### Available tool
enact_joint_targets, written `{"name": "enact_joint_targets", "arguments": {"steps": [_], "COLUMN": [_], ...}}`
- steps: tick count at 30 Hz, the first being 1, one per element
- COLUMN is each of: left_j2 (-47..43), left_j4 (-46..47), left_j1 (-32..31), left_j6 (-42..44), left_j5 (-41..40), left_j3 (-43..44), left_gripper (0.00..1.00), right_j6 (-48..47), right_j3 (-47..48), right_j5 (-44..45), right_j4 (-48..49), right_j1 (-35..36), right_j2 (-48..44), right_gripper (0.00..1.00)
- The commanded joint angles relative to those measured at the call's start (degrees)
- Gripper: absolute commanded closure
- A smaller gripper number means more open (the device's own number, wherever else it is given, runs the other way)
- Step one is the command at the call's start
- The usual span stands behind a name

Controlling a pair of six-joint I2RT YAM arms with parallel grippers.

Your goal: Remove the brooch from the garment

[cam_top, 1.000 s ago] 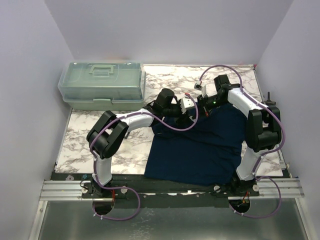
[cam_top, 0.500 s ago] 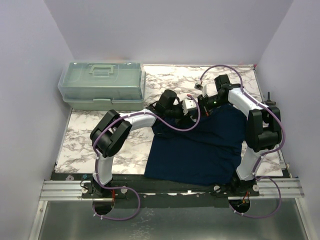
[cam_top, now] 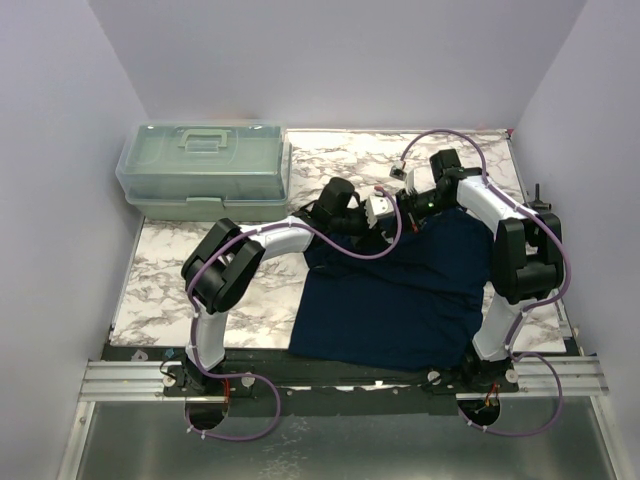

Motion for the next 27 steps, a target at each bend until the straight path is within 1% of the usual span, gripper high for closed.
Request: {"name": "enact_joint_targets", "arguments": {"steps": [1, 5, 14, 20, 25, 27], "left_j2": [-0.13, -1.31, -4.24, -6.00, -5.36, -5.00], "left_j4": [1.80, 1.55, -0.76, -3.77, -6.14, -6.59], "left_j1": [-0.26, -0.27, 0.59, 2.57, 4.04, 4.47], "left_j6": [0.80, 1.84, 3.85, 6.89, 7.86, 7.84], "left_j5": [1.41, 1.59, 2.31, 3.06, 3.85, 4.32], "left_j3": [0.69, -0.55, -2.80, -2.78, -0.85, -0.12], "left_gripper": [0.56, 0.50, 0.46, 0.47, 0.51, 0.54], "right_j6": [0.27, 0.45, 0.87, 0.98, 1.24, 1.15], "right_j3": [-0.78, -0.78, -2.35, -5.34, -7.45, -7.72], "right_j5": [-1.01, -0.14, 1.93, 1.35, -0.05, -0.84], "right_j4": [-1.21, -0.54, 3.54, 8.53, 12.53, 13.30], "right_j1": [0.32, 0.34, 0.34, 0.32, 0.31, 0.30], "right_j2": [-0.68, -0.70, -1.95, -3.60, -4.68, -4.72], "right_gripper": [0.99, 0.99, 0.99, 0.99, 0.99, 1.00]}}
